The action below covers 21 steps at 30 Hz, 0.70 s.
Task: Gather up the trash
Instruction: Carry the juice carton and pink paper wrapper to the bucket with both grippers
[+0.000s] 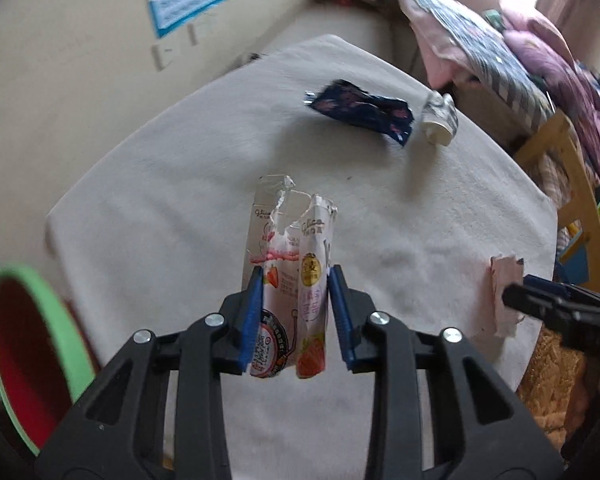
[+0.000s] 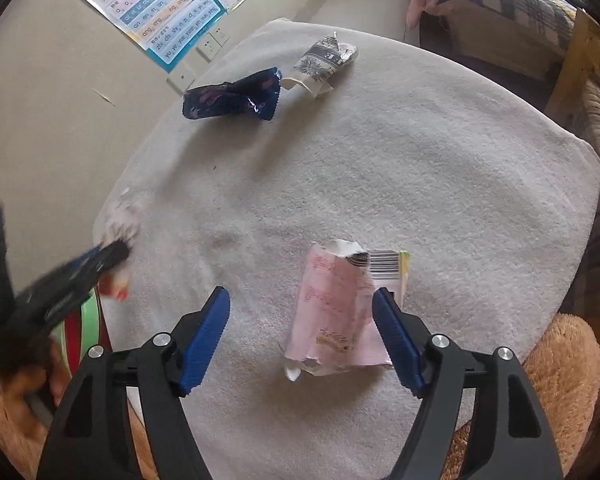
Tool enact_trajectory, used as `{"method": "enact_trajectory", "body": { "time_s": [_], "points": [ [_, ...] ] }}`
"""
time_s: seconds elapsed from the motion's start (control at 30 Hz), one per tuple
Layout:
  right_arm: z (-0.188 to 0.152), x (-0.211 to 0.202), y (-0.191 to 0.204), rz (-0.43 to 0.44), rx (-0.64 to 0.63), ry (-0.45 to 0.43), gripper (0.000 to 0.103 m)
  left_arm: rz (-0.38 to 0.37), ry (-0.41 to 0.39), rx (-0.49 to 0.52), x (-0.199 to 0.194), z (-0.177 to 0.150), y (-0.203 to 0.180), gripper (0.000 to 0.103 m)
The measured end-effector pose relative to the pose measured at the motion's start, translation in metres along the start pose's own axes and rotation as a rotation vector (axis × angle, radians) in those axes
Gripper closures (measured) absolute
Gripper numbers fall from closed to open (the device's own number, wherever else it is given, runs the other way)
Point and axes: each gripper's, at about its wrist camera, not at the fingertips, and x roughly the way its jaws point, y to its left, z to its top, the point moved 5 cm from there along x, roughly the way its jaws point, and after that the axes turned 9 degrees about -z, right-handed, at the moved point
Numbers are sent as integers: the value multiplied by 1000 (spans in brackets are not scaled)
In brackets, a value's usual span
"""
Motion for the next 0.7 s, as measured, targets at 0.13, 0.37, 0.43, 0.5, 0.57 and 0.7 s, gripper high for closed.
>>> {"method": "enact_trajectory", "body": {
  "time_s": [0.13,0.37,0.43,0.5,0.57,0.7],
  "points": [
    [-1,0,3,-11,2,1,32,23,-52,-55,-23,-20,7,71],
    [7,-13,-10,-59,46,-60,32,42,-98,-67,-40,-20,15,70],
    [4,-7,-16,-69,66,-28,32,39,-105,-69,-41,-19,14,70],
    [-1,2,-23,-66,93,12,32,35,-105,-66,-41,-20,12,70],
    [-7,13,-29,-68,119,49,32,33,-105,-60,-42,-21,10,70],
    [-13,19,-31,-21,139,74,39,34,-104,-56,-44,-24,9,70]
  ]
}}
